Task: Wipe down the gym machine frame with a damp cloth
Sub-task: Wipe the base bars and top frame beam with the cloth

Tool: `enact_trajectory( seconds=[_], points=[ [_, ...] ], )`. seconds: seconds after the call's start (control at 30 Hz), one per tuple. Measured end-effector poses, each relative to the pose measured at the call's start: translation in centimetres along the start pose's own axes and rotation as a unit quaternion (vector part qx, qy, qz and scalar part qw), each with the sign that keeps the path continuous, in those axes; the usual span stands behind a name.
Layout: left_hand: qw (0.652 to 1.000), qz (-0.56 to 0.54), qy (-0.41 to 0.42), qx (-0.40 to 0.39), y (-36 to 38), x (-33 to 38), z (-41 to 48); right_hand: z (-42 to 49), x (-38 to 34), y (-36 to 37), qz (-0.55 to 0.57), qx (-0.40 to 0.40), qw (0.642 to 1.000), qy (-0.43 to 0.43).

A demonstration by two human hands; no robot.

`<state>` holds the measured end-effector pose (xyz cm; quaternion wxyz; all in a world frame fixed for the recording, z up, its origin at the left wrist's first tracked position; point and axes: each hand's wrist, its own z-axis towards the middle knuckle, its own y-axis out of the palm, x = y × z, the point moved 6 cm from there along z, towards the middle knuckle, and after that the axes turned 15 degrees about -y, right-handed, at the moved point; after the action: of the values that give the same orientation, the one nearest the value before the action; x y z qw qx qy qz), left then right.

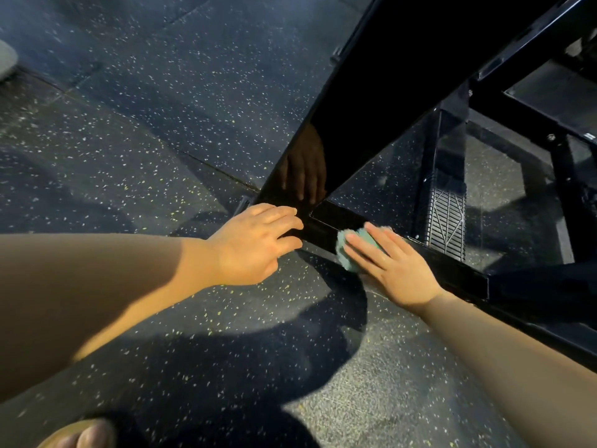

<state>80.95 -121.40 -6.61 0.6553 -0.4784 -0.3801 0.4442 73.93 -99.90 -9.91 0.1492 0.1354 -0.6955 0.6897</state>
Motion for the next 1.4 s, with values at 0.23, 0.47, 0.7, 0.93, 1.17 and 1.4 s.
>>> enact_trajectory(
  seconds=[0.23,0.47,0.7,0.93,1.17,1.4],
  points=[
    [1.000,-0.002,-0.012,0.015,-0.3,-0.2,0.7,2.5,-2.1,0.2,-0.046,-0.064,0.996,0.033],
    [1.000,0.003,-0.014,0.024,0.4,-0.6,0.2,7.0,-1.9,1.1,-0.093,-0.083,0.991,0.058],
    [0.999,-0.031,-0.005,-0.012,0.7,0.6,1.5,-7.1,-1.8,0.4,-0.067,-0.063,0.984,0.155],
    [0.999,-0.017,-0.029,-0.029,1.1,0.7,1.0,4.8,-2.6,1.4,-0.040,-0.063,0.983,0.169],
    [0.998,-0.046,-0.004,-0.047,0.8,3.9,2.8,-0.7,-1.5,0.4,0.032,-0.071,0.964,0.255],
    [0.988,-0.044,-0.094,-0.114,1.0,7.5,6.8,-13.2,-0.2,-1.6,0.121,-0.099,0.883,0.442]
  ],
)
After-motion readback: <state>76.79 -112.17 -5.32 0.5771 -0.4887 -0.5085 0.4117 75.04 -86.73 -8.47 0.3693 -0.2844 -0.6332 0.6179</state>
